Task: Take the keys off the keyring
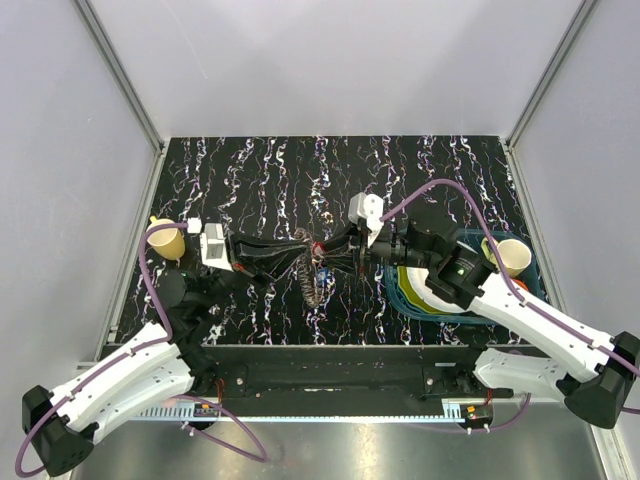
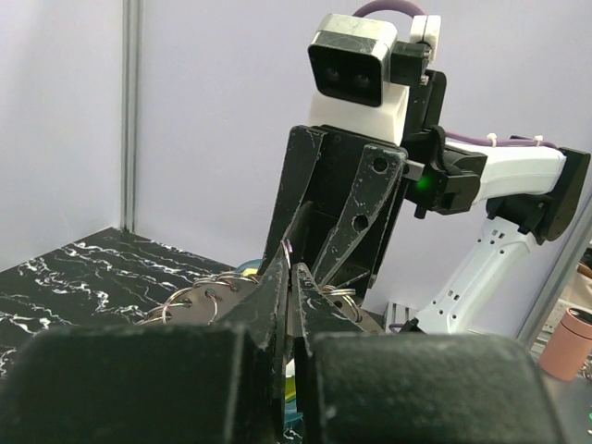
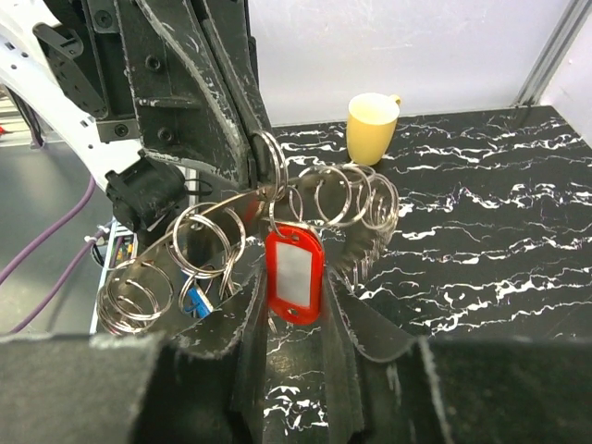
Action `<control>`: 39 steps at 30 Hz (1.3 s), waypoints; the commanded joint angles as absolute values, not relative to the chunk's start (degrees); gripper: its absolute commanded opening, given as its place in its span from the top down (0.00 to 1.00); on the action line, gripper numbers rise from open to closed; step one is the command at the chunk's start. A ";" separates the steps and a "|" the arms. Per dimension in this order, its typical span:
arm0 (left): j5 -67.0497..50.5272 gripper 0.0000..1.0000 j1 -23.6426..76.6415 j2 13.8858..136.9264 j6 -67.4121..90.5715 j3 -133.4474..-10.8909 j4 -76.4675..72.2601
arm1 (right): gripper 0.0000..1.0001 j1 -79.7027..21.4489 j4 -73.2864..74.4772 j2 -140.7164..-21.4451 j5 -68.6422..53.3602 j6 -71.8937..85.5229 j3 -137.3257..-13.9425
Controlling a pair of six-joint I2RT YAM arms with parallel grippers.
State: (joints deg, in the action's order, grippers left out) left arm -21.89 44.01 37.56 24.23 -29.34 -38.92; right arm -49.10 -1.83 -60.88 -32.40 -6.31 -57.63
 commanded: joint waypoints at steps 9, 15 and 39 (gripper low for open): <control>-19.86 1.00 43.59 36.12 22.59 -29.53 -44.21 | 0.65 -49.13 2.99 -59.07 -25.06 -5.71 -61.52; -23.63 1.00 43.42 35.77 22.59 -29.71 -43.24 | 0.57 -49.04 2.29 -53.71 -23.29 -6.50 -60.38; -32.43 1.00 43.33 35.07 26.63 -30.32 -44.56 | 0.67 -48.87 -3.60 -57.04 -42.71 -2.38 -62.76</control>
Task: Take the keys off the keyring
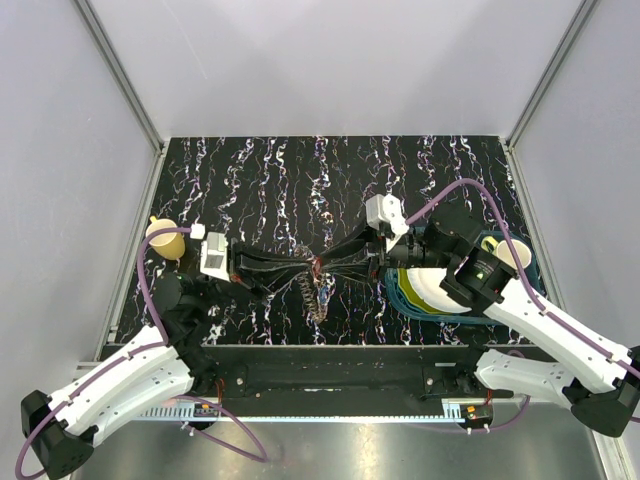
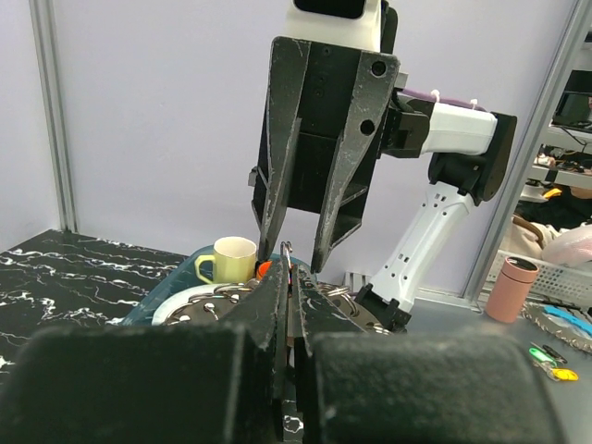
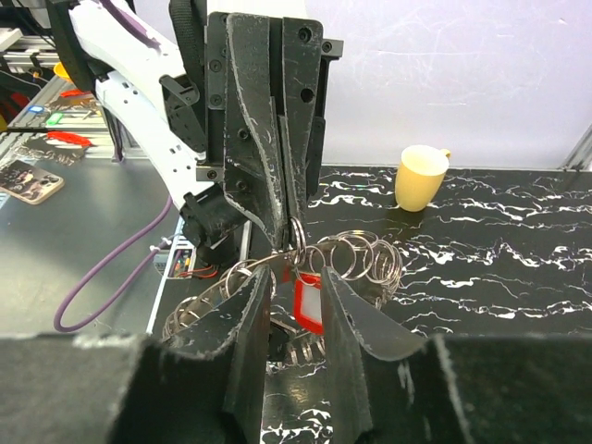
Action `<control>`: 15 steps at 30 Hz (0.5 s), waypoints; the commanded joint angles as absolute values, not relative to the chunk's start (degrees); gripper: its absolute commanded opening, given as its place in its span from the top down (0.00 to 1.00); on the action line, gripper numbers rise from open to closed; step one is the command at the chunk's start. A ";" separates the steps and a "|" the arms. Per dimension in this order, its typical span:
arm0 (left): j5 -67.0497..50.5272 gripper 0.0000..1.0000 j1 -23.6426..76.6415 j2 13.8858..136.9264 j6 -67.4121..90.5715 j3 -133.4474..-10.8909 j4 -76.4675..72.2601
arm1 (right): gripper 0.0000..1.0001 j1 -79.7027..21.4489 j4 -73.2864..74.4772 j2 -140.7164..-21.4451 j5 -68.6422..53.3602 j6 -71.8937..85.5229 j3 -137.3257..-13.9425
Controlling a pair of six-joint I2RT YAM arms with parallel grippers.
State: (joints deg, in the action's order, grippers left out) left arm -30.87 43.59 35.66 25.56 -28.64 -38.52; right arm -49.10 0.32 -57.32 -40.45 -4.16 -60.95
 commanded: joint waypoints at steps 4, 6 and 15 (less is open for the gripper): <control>-32.43 1.00 43.33 35.24 27.07 -30.23 -45.35 | 0.67 -48.87 -4.92 -57.30 -43.77 -0.88 -62.75; -32.43 1.00 43.33 35.24 27.25 -30.32 -45.61 | 0.67 -48.87 -4.92 -57.48 -43.51 -0.88 -62.67; -32.34 1.00 43.33 35.68 27.69 -30.06 -46.49 | 0.67 -48.87 -5.62 -58.53 -43.15 -0.88 -62.05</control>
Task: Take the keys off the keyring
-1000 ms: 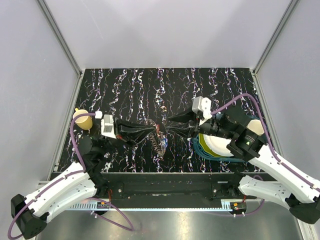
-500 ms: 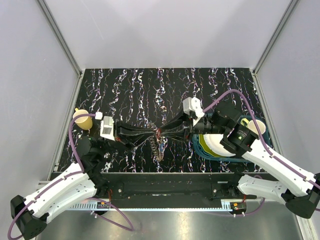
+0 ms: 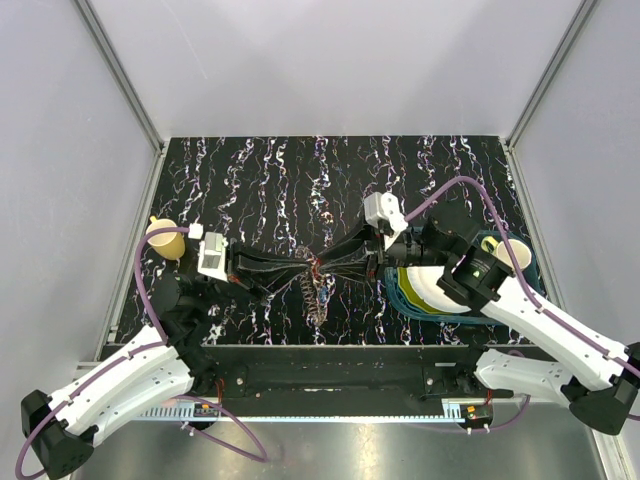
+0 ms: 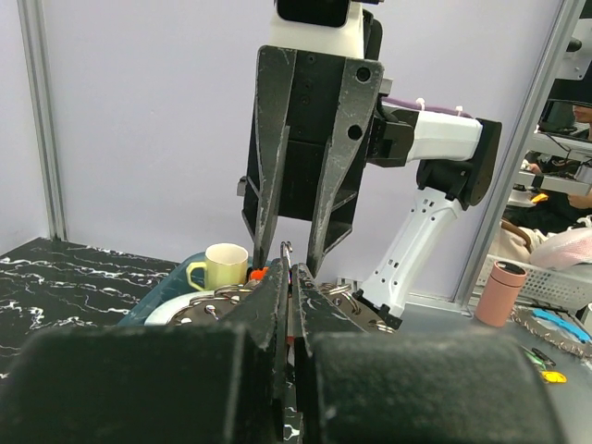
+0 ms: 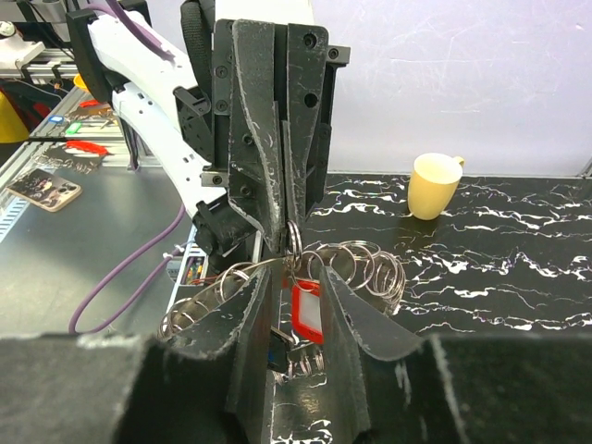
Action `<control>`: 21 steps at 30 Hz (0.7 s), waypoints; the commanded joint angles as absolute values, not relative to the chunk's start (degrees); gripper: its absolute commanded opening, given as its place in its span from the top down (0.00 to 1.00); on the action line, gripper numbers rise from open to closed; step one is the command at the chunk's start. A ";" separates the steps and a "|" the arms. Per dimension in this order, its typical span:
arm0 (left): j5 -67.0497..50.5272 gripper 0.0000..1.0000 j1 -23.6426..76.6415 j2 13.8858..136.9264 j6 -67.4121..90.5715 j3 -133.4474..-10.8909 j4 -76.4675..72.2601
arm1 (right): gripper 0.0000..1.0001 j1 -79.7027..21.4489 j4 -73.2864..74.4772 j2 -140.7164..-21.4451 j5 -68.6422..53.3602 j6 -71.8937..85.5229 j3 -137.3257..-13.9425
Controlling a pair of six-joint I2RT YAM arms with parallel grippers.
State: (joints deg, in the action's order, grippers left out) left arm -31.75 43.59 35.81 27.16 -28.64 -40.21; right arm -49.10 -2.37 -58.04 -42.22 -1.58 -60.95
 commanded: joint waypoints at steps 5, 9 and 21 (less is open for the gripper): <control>-32.17 1.00 43.33 35.68 27.69 -29.97 -46.58 | 0.68 -48.87 -6.41 -59.32 -43.59 -0.44 -62.05; -32.25 1.00 43.33 35.86 27.77 -29.88 -46.76 | 0.69 -48.87 -7.91 -59.59 -44.03 -0.35 -61.53; -31.73 1.00 43.33 35.77 27.69 -29.71 -47.02 | 0.78 -48.87 -8.09 -60.29 -44.38 1.23 -60.29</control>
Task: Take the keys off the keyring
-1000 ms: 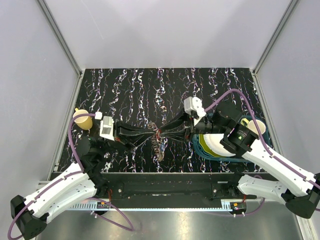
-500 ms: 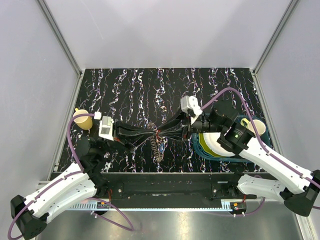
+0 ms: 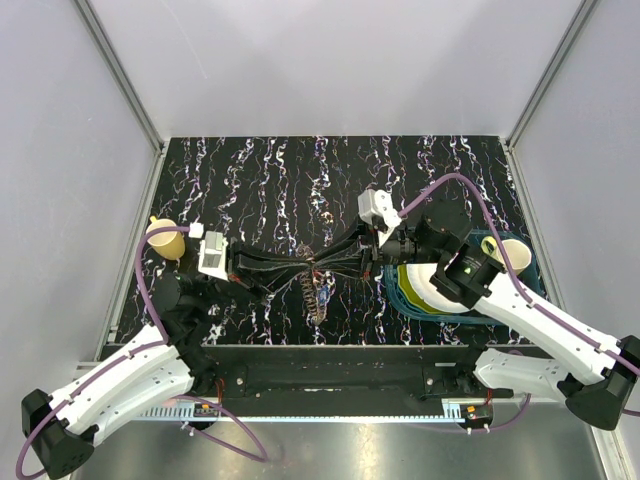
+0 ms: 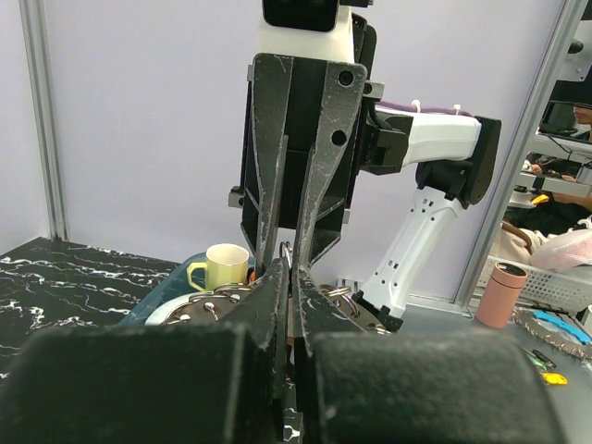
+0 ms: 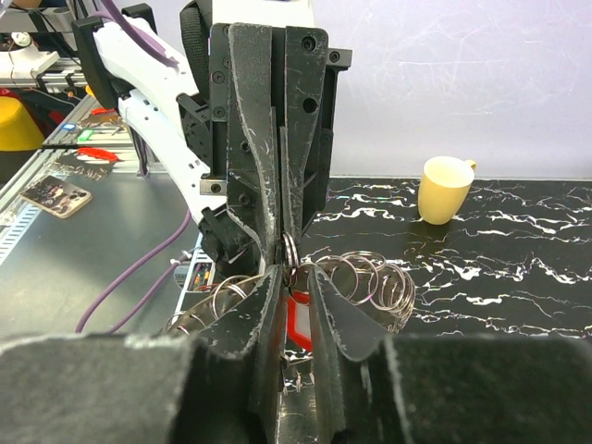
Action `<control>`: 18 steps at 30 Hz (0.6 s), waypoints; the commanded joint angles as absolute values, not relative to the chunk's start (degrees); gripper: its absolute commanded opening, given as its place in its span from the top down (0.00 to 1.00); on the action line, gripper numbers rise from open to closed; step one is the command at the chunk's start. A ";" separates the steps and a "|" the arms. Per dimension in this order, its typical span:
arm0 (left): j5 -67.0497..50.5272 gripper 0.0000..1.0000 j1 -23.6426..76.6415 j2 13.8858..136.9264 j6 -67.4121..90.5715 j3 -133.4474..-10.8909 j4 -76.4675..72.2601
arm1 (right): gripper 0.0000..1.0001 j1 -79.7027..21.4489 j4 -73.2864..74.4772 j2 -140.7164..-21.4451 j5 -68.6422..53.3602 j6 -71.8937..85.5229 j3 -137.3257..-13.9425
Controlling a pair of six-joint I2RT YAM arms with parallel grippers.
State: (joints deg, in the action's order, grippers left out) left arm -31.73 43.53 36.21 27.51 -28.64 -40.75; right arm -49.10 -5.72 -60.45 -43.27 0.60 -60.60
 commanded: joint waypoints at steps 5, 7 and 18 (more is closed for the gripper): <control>-31.64 1.00 43.33 35.68 27.77 -29.71 -46.93 | 1.00 -48.87 -7.74 -60.29 -44.30 1.05 -60.38; -30.77 1.00 43.33 35.51 27.69 -29.71 -46.32 | 1.00 -48.95 -6.33 -60.38 -43.69 0.36 -60.99; -21.72 0.58 43.33 28.67 20.05 -31.46 -25.07 | 1.00 -48.87 18.41 -61.78 -36.57 -10.89 -70.83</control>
